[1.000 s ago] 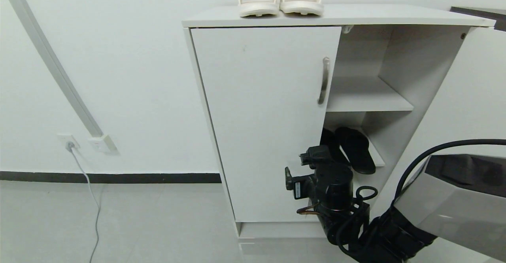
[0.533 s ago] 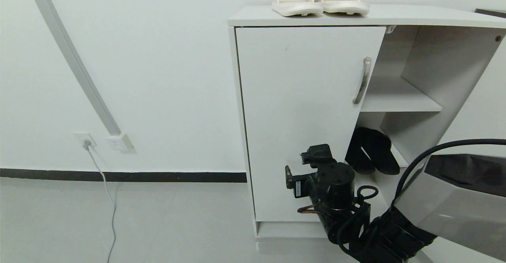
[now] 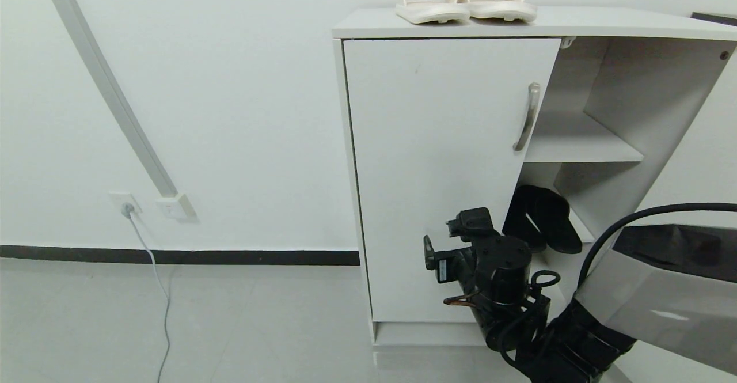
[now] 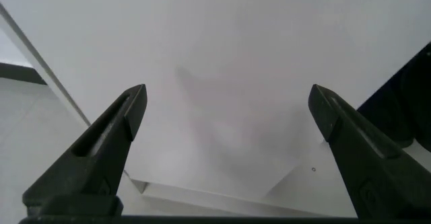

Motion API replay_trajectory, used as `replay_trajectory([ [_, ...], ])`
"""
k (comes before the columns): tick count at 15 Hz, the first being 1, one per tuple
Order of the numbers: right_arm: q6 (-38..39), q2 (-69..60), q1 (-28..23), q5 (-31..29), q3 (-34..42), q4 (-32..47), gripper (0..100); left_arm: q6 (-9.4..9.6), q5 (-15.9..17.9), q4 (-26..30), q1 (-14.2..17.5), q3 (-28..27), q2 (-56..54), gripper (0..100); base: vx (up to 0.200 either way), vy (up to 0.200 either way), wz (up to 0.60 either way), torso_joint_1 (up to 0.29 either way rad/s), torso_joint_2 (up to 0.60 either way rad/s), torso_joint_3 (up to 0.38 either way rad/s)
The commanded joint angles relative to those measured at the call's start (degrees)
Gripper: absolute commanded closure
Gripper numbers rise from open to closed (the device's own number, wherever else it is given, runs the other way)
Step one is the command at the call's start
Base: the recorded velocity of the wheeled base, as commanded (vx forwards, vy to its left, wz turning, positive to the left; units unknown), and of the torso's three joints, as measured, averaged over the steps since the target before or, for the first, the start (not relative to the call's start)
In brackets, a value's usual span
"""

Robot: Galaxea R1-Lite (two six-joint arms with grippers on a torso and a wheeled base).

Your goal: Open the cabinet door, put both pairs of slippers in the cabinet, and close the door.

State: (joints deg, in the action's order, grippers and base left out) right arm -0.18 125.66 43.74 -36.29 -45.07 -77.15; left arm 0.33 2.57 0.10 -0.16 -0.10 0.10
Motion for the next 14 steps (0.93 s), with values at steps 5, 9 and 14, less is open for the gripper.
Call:
replay_trajectory([
  [5,-0.3,0.5,0.0,0.0,0.2,0.0,0,0.02,0.0,0.0,0.0,0.0,0.0,100,0.0,0.0,0.0,0.0,0.0,0.0],
  [9,-0.3,0.5,0.0,0.0,0.3,0.0,0,0.02,0.1,0.0,0.0,0.0,0.0,100,0.0,0.0,0.0,0.0,0.0,0.0],
  [14,-0.3,0.4,0.0,0.0,0.1,-0.4,0,0.02,0.0,0.0,0.0,0.0,0.0,100,0.0,0.0,0.0,0.014,-0.18,-0.246],
])
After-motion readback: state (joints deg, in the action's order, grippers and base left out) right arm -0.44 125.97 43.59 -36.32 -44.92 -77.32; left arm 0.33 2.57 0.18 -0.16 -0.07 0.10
